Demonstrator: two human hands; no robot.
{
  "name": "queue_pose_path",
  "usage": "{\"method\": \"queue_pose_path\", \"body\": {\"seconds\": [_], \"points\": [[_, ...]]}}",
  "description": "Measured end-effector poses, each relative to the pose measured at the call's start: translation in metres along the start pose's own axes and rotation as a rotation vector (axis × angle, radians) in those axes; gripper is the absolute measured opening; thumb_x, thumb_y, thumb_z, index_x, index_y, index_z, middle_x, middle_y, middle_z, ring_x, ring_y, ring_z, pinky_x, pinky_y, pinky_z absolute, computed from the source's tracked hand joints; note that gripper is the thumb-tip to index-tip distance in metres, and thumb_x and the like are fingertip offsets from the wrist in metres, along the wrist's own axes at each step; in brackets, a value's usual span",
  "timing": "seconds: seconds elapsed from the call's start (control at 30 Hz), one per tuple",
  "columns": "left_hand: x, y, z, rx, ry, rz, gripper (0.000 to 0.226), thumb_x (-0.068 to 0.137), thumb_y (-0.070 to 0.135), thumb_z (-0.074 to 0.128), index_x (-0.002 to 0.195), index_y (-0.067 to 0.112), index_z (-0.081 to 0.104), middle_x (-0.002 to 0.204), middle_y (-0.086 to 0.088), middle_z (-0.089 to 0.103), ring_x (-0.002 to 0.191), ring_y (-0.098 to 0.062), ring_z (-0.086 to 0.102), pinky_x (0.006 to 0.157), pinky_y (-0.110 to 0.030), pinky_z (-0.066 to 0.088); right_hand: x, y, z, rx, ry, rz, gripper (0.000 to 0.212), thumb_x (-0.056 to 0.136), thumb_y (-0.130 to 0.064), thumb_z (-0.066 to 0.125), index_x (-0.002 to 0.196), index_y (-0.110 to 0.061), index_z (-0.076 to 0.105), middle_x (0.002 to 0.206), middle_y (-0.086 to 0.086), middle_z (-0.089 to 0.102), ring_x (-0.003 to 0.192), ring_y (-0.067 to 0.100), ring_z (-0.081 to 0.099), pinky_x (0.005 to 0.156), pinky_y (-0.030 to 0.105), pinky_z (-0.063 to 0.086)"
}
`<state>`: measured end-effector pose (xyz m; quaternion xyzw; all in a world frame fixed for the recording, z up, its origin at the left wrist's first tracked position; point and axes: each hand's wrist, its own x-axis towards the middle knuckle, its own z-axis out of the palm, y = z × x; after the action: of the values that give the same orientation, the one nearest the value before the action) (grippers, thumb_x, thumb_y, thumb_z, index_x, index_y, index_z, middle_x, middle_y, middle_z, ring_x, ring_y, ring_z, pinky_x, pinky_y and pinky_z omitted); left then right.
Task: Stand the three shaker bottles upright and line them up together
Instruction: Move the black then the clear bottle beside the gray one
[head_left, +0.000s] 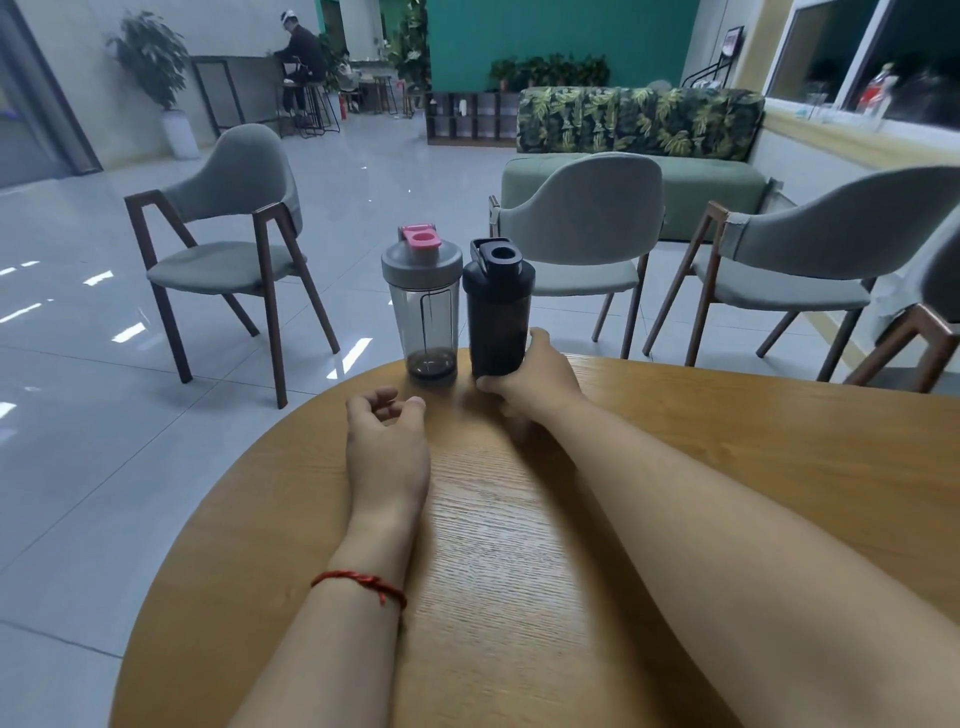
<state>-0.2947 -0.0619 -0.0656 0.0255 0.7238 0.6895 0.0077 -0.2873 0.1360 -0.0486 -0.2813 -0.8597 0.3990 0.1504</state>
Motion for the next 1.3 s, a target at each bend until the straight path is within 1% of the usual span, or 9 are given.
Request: {"method": "queue_pose_path", "body": {"seconds": [0.1,0.17,0.37,0.5,0.6,0.8,0.93,1.07,1.3], "points": [[-0.005,0.002,0.002,0.081,-0.077,0.066,0.015,0.102,0.034,0.068,0.116,0.029,0.065,0.112,0.003,0.071,0.109,-0.023,0.07,0.096,-0.059,0.062,-0.025,0.006,-0.019,-0.069,-0.016,-0.019,0.108,0.08,-0.039,0.092,0.165,-0.017,0.029,0.162,0.012,0.051,0.144,0.036,0.053,0.101,0.036,0.046],[-0.013,0.004,0.006,0.145,-0.152,0.125,0.008,0.102,0.031,0.068,0.11,0.03,0.068,0.108,0.004,0.073,0.104,-0.021,0.071,0.093,-0.056,0.063,-0.049,0.016,-0.041,-0.083,-0.003,-0.028,0.111,0.079,-0.043,0.091,0.167,-0.019,0.027,0.164,0.009,0.049,0.146,0.032,0.051,0.109,0.04,0.045],[-0.048,0.013,0.021,0.398,-0.43,0.334,0.004,0.104,0.026,0.069,0.106,0.026,0.072,0.1,0.008,0.073,0.094,-0.011,0.069,0.075,-0.03,0.055,-0.149,0.049,-0.122,0.033,0.136,-0.008,0.094,0.085,-0.044,0.085,0.164,-0.031,0.036,0.148,-0.009,0.057,0.132,0.016,0.057,0.106,0.038,0.051],[-0.064,0.014,0.028,0.536,-0.597,0.459,0.003,0.105,0.029,0.07,0.107,0.028,0.072,0.101,0.011,0.074,0.093,-0.009,0.069,0.077,-0.031,0.056,-0.233,0.086,-0.161,0.116,0.276,0.045,0.082,0.089,-0.042,0.084,0.16,-0.034,0.042,0.137,-0.018,0.061,0.121,0.005,0.06,0.096,0.029,0.05],[-0.067,0.011,0.031,0.543,-0.621,0.486,0.001,0.104,0.029,0.072,0.104,0.03,0.073,0.101,0.009,0.076,0.092,-0.011,0.071,0.078,-0.033,0.056,-0.283,0.122,-0.183,0.159,0.44,0.1,0.071,0.09,-0.038,0.086,0.152,-0.033,0.052,0.13,-0.02,0.064,0.116,-0.001,0.062,0.098,0.035,0.056],[-0.068,0.008,0.031,0.525,-0.6,0.471,0.005,0.105,0.025,0.073,0.1,0.027,0.073,0.098,0.004,0.076,0.087,-0.017,0.071,0.076,-0.036,0.052,-0.34,0.16,-0.224,0.205,0.705,0.189,0.045,0.089,-0.026,0.087,0.128,-0.03,0.065,0.12,-0.014,0.071,0.108,0.005,0.068,0.095,0.036,0.058],[-0.073,0.008,0.032,0.501,-0.579,0.48,0.003,0.104,0.02,0.074,0.101,0.018,0.075,0.094,-0.001,0.077,0.082,-0.019,0.072,0.069,-0.026,0.053,-0.342,0.181,-0.249,0.174,0.813,0.263,0.071,0.087,-0.035,0.087,0.147,-0.031,0.049,0.142,-0.01,0.059,0.123,0.015,0.062,0.097,0.037,0.053],[-0.072,0.008,0.033,0.494,-0.594,0.47,0.005,0.104,0.021,0.074,0.099,0.022,0.075,0.094,-0.001,0.077,0.08,-0.02,0.073,0.07,-0.031,0.051,-0.317,0.193,-0.265,0.215,0.707,0.348,0.106,0.08,-0.043,0.092,0.165,-0.028,0.03,0.155,-0.006,0.048,0.136,0.019,0.053,0.097,0.037,0.046],[-0.069,0.009,0.033,0.49,-0.581,0.499,0.003,0.102,0.021,0.075,0.099,0.021,0.075,0.096,0.003,0.078,0.088,-0.017,0.072,0.08,-0.038,0.056,-0.264,0.187,-0.25,0.201,0.717,0.325,0.094,0.07,-0.041,0.097,0.148,-0.028,0.048,0.136,-0.003,0.066,0.124,0.028,0.065,0.099,0.045,0.055]]}}
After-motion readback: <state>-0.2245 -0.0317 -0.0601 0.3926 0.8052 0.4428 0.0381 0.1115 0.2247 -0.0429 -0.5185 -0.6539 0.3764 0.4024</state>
